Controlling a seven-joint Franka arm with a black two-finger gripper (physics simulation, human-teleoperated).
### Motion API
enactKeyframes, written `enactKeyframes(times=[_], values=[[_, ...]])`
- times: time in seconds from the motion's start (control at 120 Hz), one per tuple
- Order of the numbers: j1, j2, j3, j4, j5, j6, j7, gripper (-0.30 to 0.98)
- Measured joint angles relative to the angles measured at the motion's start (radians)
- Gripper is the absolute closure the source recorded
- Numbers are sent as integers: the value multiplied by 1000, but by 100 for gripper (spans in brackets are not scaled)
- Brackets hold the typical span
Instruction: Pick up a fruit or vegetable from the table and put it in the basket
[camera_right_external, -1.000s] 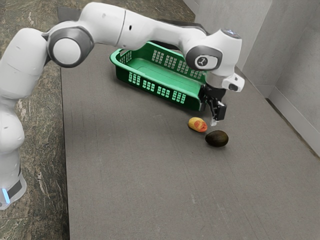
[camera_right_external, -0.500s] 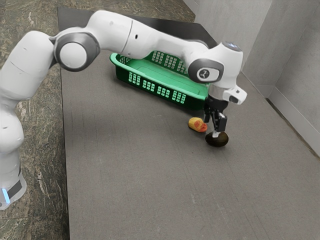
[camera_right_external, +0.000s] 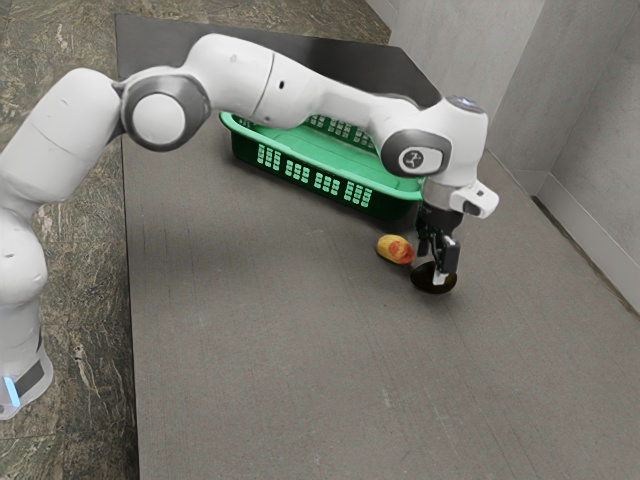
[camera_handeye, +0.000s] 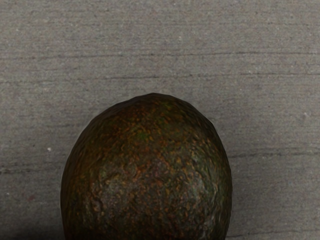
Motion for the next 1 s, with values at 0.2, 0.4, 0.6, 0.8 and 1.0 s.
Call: enactKeyframes(times=[0.2, 0.4, 0.6, 0.8, 1.0], values=[[-12, 52, 1, 32, 0, 16, 12, 0], [-13, 61, 6, 37, 1, 26, 20, 2], [-14, 71, 8, 37, 3, 31, 21, 14], [-15, 66, 8, 37, 25, 36, 4, 33], [-16, -1, 21, 37, 33, 40, -14, 37]])
